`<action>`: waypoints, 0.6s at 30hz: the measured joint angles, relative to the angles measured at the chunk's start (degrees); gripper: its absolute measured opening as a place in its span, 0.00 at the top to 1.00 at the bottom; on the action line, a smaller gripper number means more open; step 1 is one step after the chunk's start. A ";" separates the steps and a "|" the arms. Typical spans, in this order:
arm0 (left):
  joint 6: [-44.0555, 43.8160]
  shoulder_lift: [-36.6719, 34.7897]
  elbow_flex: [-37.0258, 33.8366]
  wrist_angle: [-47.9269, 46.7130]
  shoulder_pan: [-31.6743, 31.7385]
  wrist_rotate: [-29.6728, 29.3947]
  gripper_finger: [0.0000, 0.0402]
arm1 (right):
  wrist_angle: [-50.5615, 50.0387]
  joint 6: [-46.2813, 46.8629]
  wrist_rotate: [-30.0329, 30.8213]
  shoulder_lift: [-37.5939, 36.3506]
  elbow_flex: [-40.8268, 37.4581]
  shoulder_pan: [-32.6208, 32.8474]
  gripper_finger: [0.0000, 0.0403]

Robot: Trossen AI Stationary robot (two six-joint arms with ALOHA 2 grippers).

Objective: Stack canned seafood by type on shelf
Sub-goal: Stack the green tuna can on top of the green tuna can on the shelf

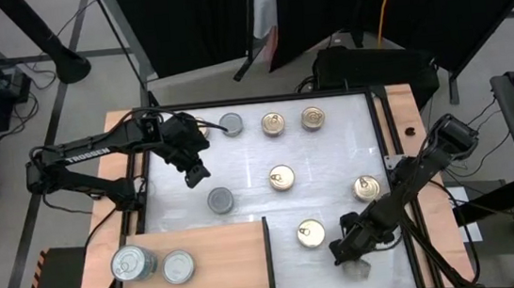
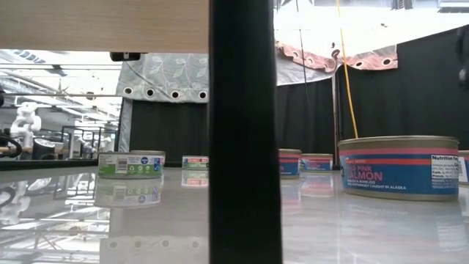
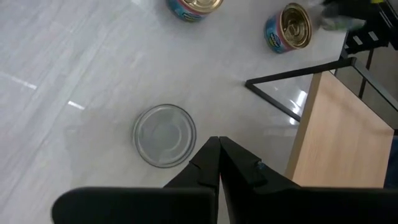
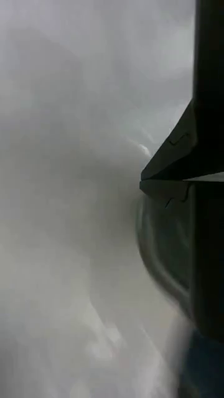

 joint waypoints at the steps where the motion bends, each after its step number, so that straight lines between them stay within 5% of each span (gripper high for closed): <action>1: 0.00 0.00 0.00 0.02 0.00 0.00 0.97 | -1.12 -0.60 -0.05 1.11 -0.34 -0.35 1.00; 11: 0.02 0.00 0.00 0.02 0.00 0.00 0.97 | -3.90 -5.73 -1.22 2.86 0.05 -7.44 1.00; 18: -0.05 0.00 0.00 -0.03 0.00 0.00 0.97 | -16.53 -11.93 7.05 -10.15 0.30 -13.46 0.99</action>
